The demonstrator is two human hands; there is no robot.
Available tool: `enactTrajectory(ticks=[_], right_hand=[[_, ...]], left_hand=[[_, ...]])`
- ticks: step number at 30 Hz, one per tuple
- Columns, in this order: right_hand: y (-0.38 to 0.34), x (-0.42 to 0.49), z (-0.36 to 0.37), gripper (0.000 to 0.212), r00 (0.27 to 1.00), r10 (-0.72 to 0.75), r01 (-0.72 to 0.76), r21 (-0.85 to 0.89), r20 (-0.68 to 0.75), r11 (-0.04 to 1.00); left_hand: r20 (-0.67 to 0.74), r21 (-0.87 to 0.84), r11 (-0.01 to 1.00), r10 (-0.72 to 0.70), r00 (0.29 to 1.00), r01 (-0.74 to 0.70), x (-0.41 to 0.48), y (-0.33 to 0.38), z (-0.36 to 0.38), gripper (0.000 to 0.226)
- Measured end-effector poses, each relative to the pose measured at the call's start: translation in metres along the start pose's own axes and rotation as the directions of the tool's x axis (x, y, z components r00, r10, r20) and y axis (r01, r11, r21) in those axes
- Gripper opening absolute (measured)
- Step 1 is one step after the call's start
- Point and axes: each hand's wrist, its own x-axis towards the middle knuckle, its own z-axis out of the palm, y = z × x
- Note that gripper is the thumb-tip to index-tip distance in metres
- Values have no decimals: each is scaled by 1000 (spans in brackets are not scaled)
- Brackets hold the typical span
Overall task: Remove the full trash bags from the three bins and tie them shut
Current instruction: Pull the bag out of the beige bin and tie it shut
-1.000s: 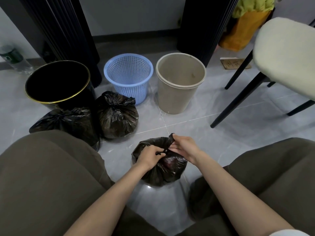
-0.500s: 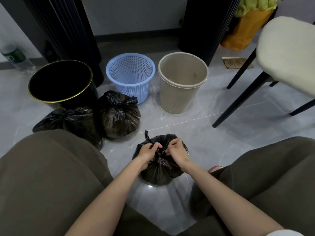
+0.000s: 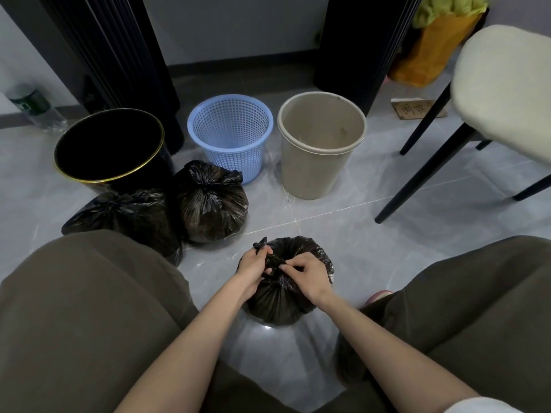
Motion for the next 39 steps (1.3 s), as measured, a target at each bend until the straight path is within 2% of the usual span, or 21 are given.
enactTrajectory(ticks=[3,7,9,11,13,14,16,18,20,22,25,28,32,33,35,37,39], right_hand=[[2,3,-1,8,1000,27,-27,-32,1,999],[0,3,-12,9,992,-4,9,-43,127,999],[-3,2,-16,13,989,16,-33,120,145,992],[-6,0,-18,18,981,102,-154,331,167,931],[-8,-2,-17,17,970,177,-233,419,169,878],[-6,-1,-17,22,974,179,-222,403,141,888],[2,1,-13,39,989,104,-128,261,103,957],[2,1,-9,39,991,42,-52,77,129,996],[1,1,-5,49,986,-16,28,-71,168,997],[-2,0,-4,49,974,-74,110,-161,214,981],[-6,0,-7,43,942,-52,133,-225,332,965],[-8,-2,-8,37,908,29,80,-242,418,967],[-9,-3,-5,44,928,43,39,-211,369,977],[-8,-2,-6,46,937,46,23,-191,347,981],[-7,-1,-10,47,945,73,-29,-141,319,990],[-9,0,-14,44,948,114,-89,-96,299,991],[-12,2,-17,43,946,162,-152,-58,282,987]], left_hand=[[-7,86,996,12,1000,-11,4,-5,-4,31],[23,149,989,13,1000,-16,1,-9,-4,30],[23,149,988,32,999,-35,0,-7,-3,22],[21,107,994,20,1000,-22,-2,-5,-3,9],[62,24,1000,-15,998,13,-3,-3,-2,3],[90,-2,1000,-27,996,27,-4,-1,0,8],[126,-31,999,-34,991,38,-9,4,6,10],[147,-69,997,-28,989,38,-12,10,13,16],[147,-102,995,-6,989,22,-14,15,19,24],[143,-147,989,-1,990,22,-16,18,24,20],[139,-189,981,-10,990,36,-14,19,26,20],[152,-229,972,-23,988,58,-9,21,25,26],[153,-275,961,0,988,42,-8,23,28,26],[161,-210,978,18,987,16,-8,22,27,22],[168,96,991,73,983,-90,-7,21,23,13],[193,466,857,143,971,-219,-2,15,12,37],[241,693,667,146,959,-276,0,8,4,57]])
